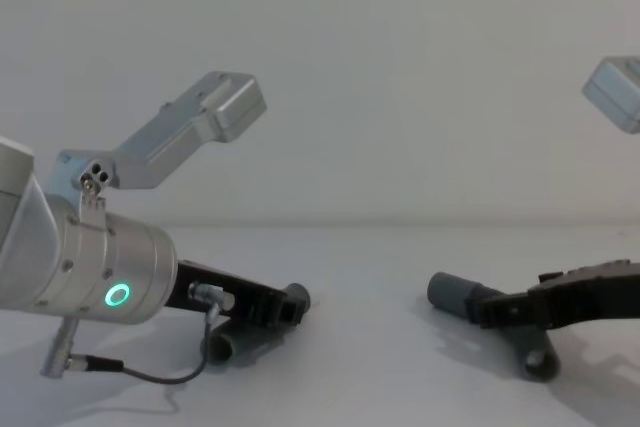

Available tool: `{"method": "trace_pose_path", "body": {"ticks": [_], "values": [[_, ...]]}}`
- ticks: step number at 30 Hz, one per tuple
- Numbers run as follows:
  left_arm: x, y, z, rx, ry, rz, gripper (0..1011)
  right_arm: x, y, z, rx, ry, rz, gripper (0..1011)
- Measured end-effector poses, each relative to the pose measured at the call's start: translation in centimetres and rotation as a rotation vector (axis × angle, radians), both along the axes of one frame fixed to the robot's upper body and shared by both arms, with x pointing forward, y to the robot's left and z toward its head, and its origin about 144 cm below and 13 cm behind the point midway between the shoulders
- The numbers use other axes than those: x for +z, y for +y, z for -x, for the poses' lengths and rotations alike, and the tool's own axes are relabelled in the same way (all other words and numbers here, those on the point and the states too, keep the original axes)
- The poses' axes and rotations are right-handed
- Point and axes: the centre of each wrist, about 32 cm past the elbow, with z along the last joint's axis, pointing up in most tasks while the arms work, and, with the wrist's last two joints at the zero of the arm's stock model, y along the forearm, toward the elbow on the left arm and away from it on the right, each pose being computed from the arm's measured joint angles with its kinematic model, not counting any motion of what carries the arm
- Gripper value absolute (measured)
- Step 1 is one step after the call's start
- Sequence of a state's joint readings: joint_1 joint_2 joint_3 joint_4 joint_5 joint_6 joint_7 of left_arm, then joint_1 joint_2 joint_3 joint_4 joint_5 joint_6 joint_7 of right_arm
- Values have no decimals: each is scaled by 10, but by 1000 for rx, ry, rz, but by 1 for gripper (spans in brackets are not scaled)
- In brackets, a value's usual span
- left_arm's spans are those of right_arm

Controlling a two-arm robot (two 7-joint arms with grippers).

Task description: Use both hands to pick up one end of the pipe from the table, align the ends, and insert them.

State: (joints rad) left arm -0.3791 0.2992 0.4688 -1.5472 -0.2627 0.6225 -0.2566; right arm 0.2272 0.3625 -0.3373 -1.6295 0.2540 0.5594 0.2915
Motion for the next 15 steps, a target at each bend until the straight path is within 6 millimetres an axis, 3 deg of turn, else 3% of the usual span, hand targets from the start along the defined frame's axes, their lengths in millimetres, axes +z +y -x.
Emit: {"method": "trace_pose_path", "body": {"ticks": [15], "values": [[0, 0, 0, 0, 0, 0, 354, -1, 7, -6, -8, 54, 3, 1010]]}}
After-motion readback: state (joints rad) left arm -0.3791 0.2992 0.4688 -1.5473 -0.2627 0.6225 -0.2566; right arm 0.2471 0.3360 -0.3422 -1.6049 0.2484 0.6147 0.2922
